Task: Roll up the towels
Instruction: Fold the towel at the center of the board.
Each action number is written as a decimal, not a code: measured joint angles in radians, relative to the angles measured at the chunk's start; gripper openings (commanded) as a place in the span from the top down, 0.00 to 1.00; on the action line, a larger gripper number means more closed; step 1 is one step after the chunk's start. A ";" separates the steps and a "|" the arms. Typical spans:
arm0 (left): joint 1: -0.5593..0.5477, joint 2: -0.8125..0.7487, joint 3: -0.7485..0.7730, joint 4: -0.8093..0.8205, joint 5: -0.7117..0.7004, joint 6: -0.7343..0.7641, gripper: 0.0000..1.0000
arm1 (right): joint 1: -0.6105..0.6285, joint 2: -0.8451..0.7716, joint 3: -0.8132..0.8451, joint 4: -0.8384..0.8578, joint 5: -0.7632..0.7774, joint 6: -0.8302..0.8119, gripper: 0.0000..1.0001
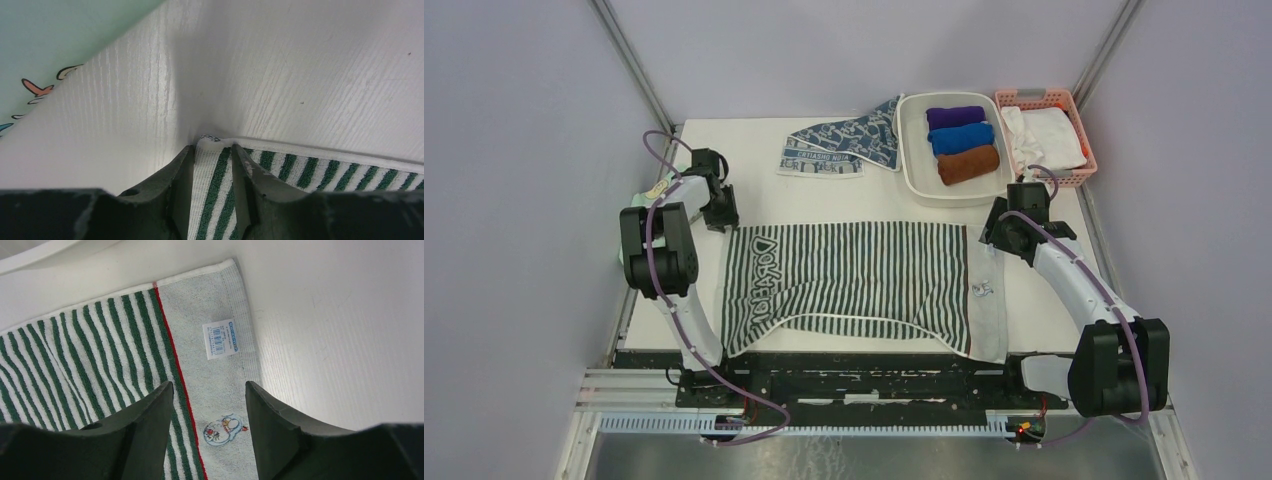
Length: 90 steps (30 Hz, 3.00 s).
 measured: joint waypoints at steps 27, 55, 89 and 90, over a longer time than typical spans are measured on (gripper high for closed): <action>-0.002 0.011 0.020 -0.010 0.008 0.000 0.87 | -0.129 0.410 0.187 0.104 -0.061 -0.178 0.56; -0.002 0.023 0.039 -0.030 0.009 0.000 0.92 | -0.219 0.612 0.324 0.117 -0.367 -0.462 0.84; -0.010 -0.251 -0.086 0.229 0.035 -0.068 0.97 | -0.209 0.368 0.308 0.217 -0.187 -0.373 1.00; -0.010 -0.257 -0.089 0.237 0.035 -0.070 0.97 | -0.209 0.368 0.308 0.220 -0.186 -0.373 0.99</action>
